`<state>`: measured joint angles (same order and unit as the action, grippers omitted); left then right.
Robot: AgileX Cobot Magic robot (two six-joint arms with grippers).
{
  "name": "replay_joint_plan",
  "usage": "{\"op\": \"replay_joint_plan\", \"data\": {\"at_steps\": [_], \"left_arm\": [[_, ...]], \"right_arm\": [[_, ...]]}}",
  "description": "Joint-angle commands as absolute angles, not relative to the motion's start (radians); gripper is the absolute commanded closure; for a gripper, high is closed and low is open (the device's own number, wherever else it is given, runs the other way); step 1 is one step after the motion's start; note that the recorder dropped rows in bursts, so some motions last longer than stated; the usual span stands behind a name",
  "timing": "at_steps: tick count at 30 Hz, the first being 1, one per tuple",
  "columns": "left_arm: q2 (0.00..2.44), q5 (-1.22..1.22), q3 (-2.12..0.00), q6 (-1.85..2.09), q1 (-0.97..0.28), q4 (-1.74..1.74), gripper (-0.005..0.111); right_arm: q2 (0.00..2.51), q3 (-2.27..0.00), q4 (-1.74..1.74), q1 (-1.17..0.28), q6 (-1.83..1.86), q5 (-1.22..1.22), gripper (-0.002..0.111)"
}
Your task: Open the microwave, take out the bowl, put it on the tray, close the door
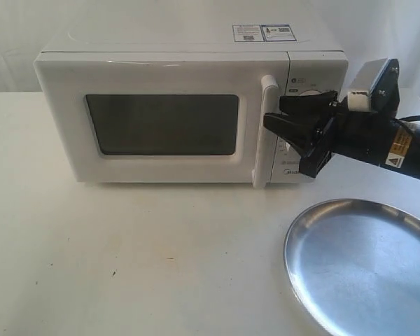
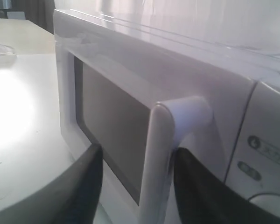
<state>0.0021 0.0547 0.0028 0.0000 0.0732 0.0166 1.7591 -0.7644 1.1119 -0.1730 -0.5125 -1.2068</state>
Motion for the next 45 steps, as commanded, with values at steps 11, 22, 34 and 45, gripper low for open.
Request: {"op": "replay_joint_plan", "data": {"at_steps": [11, 22, 34, 45], "left_arm": [[0.0, 0.059, 0.0, 0.0, 0.073, 0.009, 0.107], [0.0, 0.059, 0.0, 0.0, 0.073, 0.009, 0.107], [0.0, 0.059, 0.0, 0.0, 0.073, 0.009, 0.107], [0.0, 0.059, 0.0, 0.0, 0.073, 0.009, 0.107]], "right_arm": [[1.873, -0.862, 1.116, -0.19, -0.588, -1.221, 0.07], [1.934, -0.913, 1.126, -0.204, -0.565, -1.221, 0.108], [1.934, -0.947, 1.385, -0.291, -0.58, -1.221, 0.108], [1.847, -0.924, 1.542, -0.418, -0.612, -1.221, 0.108]]}}
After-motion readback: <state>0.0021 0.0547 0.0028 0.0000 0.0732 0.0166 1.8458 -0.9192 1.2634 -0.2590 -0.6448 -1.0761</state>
